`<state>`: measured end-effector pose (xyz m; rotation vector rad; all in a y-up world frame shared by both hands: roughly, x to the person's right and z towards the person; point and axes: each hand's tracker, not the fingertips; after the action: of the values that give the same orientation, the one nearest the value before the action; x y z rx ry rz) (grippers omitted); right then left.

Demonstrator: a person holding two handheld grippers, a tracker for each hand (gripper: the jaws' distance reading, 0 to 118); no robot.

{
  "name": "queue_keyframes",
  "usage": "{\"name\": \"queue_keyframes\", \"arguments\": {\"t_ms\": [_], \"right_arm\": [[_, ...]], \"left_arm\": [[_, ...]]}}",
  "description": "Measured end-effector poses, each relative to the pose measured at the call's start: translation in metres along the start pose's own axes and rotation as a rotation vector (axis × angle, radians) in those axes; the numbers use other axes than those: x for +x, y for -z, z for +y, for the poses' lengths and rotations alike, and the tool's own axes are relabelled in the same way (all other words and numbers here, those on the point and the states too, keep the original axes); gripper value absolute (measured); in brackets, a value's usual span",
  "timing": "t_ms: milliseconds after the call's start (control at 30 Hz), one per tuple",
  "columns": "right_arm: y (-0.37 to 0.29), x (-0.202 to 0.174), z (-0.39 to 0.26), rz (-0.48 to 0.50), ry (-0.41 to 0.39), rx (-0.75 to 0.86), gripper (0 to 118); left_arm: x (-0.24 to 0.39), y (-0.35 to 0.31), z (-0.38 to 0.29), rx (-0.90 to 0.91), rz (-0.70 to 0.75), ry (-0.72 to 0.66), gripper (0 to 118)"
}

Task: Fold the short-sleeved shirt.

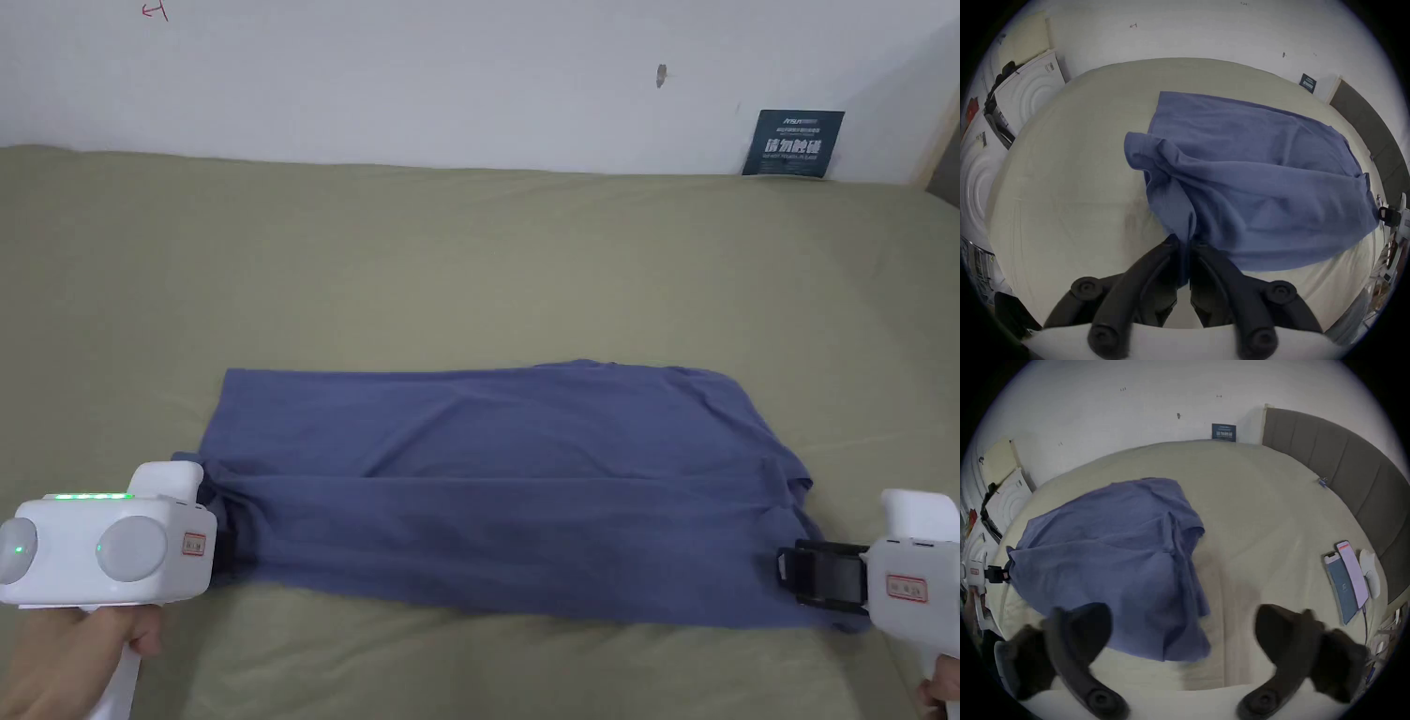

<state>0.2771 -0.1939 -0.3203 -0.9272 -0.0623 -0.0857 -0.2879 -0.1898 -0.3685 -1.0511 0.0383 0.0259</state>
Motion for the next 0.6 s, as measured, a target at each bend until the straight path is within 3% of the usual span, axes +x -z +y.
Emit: {"name": "queue_keyframes", "arguments": {"t_ms": [67, 100, 133, 167, 300, 600], "right_arm": [[0.007, 0.000, -0.002, -0.002, -0.007, -0.052, 102], [0.024, 0.002, -0.001, 0.002, 0.000, -0.042, 74], [0.025, 0.003, -0.002, 0.019, 0.010, -0.041, 34], [0.022, 0.001, -0.003, 0.030, 0.031, -0.021, 10], [-0.001, -0.006, -0.006, 0.002, -0.013, 0.013, 9], [-0.064, -0.007, -0.053, 0.049, 0.016, 0.030, 9]], "left_arm": [[-0.006, 0.000, 0.000, -0.001, -0.017, -0.027, 8], [-0.008, -0.001, 0.000, 0.004, -0.020, -0.037, 8], [-0.009, -0.002, 0.000, 0.004, -0.023, -0.043, 8], [-0.010, -0.004, 0.001, 0.003, -0.026, -0.040, 8], [-0.013, -0.015, 0.000, 0.031, -0.008, -0.023, 8], [-0.034, -0.059, -0.044, 0.040, -0.011, -0.002, 8]]}}
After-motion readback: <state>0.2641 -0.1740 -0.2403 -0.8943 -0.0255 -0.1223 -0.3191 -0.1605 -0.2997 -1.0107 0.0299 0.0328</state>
